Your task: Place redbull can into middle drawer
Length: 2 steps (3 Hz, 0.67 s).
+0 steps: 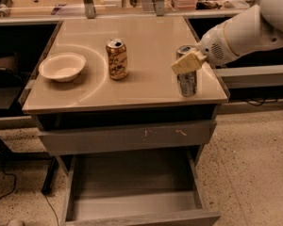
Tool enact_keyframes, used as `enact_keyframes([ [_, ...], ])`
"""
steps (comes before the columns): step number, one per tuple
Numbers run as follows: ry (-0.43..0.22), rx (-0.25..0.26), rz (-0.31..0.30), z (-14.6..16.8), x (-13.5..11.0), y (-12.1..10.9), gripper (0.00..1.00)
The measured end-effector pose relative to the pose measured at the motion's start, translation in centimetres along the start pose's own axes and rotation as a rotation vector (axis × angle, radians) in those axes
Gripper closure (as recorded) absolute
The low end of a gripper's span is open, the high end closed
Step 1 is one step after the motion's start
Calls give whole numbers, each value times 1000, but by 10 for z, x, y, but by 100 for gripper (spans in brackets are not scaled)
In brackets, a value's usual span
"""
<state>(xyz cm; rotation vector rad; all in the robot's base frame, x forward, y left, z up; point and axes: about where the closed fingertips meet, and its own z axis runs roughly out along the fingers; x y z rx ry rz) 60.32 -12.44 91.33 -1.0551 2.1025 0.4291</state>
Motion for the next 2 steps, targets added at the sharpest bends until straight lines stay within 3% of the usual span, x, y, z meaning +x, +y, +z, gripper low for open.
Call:
enact_keyframes([
  [1,40,-39,85,-23,26,33,100],
  [2,46,-44,92,-24,30,36,100],
])
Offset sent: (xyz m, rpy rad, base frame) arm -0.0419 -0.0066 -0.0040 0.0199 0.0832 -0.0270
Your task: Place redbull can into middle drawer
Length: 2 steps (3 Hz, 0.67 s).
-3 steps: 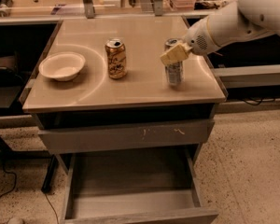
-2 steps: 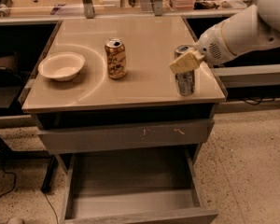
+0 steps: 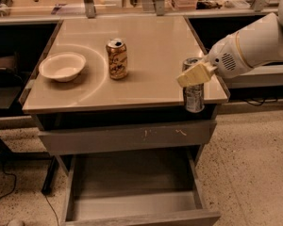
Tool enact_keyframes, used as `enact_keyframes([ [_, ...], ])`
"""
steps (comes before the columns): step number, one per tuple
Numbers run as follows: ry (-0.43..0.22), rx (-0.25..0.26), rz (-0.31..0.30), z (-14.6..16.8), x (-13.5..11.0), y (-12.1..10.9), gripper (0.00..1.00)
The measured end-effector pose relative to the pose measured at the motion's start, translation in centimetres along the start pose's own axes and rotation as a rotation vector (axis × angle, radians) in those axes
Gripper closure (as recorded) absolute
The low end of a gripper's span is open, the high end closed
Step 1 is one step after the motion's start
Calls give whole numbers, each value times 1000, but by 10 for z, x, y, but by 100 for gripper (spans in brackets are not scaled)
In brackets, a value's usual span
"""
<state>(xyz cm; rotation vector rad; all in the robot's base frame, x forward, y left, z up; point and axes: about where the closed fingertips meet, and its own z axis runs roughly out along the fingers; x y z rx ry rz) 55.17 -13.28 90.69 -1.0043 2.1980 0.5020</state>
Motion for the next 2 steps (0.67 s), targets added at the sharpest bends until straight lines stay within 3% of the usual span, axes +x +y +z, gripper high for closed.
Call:
enact_keyframes([
  [1,-4,-4,23,-4,5,6,100],
  [2,-9,0,136,-13,29,33,100],
])
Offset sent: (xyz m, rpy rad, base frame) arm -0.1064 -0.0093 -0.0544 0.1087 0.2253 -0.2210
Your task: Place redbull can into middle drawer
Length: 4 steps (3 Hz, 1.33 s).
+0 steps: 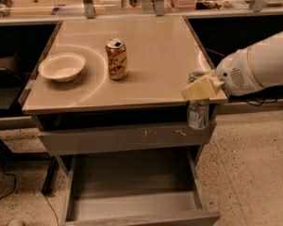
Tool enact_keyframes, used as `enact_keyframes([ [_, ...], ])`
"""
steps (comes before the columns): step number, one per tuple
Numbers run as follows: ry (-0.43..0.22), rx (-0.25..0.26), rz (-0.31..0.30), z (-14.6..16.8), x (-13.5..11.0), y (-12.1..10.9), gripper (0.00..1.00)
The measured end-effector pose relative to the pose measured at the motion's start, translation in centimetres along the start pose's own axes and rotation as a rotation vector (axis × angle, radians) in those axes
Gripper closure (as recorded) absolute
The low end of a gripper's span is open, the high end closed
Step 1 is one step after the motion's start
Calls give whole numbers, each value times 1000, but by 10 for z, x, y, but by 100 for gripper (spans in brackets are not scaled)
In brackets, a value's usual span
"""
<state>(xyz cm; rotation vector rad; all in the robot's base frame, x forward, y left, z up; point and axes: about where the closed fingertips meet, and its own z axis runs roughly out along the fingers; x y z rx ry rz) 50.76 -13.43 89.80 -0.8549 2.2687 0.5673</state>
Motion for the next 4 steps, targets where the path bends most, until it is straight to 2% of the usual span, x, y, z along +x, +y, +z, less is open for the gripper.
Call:
enact_keyframes([
  [1,24,-31,107,12,43,17,100],
  [2,71,-104,218,26,90,38,100],
  [3,78,-109,225,27,95,40,100],
  [4,60,-106,257,41,104,43,100],
])
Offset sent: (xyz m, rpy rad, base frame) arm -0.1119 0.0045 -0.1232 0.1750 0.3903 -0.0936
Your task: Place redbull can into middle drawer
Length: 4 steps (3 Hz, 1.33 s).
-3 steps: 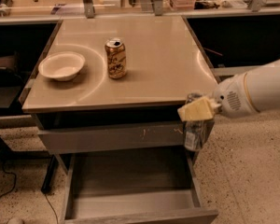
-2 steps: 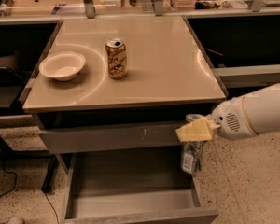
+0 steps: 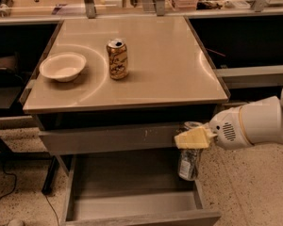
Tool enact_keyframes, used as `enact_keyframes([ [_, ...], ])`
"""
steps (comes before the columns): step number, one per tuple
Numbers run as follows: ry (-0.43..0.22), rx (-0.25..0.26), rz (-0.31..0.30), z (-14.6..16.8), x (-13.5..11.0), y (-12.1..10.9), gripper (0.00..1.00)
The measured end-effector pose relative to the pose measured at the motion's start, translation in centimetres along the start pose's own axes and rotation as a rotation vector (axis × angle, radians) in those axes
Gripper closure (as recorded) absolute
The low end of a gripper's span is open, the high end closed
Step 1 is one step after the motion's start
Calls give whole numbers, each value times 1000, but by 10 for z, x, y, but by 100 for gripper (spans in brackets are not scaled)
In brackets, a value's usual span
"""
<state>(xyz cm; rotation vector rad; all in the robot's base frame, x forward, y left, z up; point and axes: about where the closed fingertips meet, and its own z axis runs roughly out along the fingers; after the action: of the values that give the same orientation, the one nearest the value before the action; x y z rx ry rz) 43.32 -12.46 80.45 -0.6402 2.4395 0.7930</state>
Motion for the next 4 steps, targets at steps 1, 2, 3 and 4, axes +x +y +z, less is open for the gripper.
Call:
enact_keyframes([
  [1,-38,-25,94,41,29,2,100],
  [2,-107,-18,179,81,53,-12,100],
  [3,-174,12,246,114,59,-36,100],
  [4,-203,44,252,115,54,-47,100],
])
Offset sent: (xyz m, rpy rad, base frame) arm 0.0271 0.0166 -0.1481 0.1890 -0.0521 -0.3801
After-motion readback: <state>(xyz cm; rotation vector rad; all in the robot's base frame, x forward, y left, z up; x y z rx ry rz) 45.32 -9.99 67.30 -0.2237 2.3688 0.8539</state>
